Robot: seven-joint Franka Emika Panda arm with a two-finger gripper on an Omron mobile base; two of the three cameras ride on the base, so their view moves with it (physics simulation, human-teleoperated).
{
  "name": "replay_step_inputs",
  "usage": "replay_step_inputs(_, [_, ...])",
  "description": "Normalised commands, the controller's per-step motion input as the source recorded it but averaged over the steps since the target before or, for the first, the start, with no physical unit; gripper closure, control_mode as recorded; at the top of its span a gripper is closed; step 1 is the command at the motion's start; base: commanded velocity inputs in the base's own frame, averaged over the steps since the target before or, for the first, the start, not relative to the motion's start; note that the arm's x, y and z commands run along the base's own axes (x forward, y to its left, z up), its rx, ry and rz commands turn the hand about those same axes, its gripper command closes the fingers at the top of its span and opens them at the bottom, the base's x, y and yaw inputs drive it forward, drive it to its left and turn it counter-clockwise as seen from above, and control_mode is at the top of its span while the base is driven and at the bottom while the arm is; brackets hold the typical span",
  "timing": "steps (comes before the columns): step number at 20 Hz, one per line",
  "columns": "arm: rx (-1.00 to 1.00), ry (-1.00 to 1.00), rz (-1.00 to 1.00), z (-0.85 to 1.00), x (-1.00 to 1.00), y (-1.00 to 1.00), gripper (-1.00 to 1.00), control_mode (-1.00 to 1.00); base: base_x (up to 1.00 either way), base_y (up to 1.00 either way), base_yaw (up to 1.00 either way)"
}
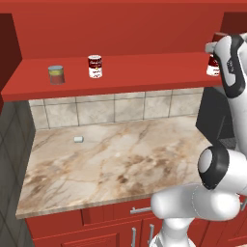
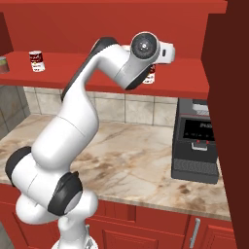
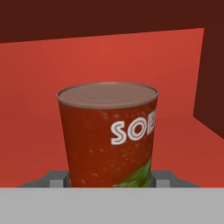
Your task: Stack two cans on top of the other two cans in the cabinet.
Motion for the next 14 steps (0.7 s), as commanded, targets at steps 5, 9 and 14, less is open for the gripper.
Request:
replay_step_inputs(5, [0.00,0.00,0.00,0.00,0.01,-0.03,1.00,-1.00,0.00,0.00,0.00])
replay_step_inputs(9, [0.00,0.00,0.00,0.00,0.03,0.00,1.00,-1.00,0.00,0.00,0.00])
replay_step_inputs(14, [0.00,0.00,0.00,0.00,0.08,-0.02,1.00,-1.00,0.00,0.00,0.00])
